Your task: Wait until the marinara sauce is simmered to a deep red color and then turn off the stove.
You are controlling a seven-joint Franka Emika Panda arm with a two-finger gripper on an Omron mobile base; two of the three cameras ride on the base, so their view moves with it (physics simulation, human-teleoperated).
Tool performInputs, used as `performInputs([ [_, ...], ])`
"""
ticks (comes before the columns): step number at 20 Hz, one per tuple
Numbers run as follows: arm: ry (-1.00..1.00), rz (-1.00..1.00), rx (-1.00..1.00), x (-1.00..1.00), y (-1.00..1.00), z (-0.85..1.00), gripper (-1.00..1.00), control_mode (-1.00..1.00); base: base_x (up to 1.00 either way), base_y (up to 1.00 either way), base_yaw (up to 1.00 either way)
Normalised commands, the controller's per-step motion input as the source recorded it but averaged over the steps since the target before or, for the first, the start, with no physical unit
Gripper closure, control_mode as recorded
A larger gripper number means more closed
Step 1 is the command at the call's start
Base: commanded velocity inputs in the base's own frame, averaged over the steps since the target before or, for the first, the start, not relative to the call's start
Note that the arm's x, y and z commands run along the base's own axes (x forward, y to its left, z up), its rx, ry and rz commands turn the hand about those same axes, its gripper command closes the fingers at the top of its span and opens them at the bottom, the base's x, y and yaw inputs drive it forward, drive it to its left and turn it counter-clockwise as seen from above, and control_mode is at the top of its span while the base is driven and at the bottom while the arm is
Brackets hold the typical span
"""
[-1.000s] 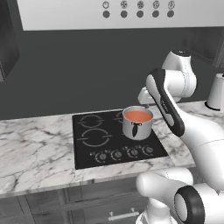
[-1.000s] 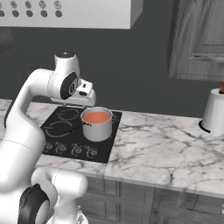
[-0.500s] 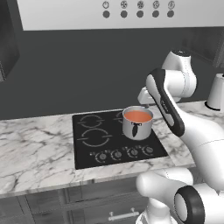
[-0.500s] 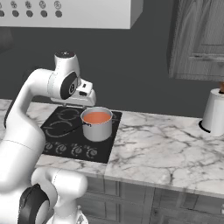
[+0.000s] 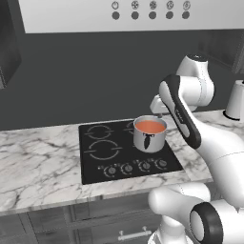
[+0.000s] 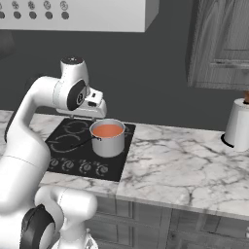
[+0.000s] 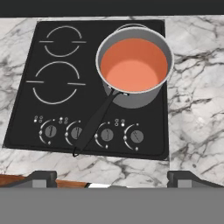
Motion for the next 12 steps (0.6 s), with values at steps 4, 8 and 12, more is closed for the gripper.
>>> performInputs([
  [4,0.0,0.0,0.0,0.0,0.0,0.0,-1.0,-1.0,0.0,0.0,0.0],
  [8,0.0,0.0,0.0,0.0,0.0,0.0,-1.0,-1.0,0.0,0.0,0.0],
  [12,0.0,0.0,0.0,0.0,0.0,0.0,-1.0,-1.0,0.0,0.0,0.0],
])
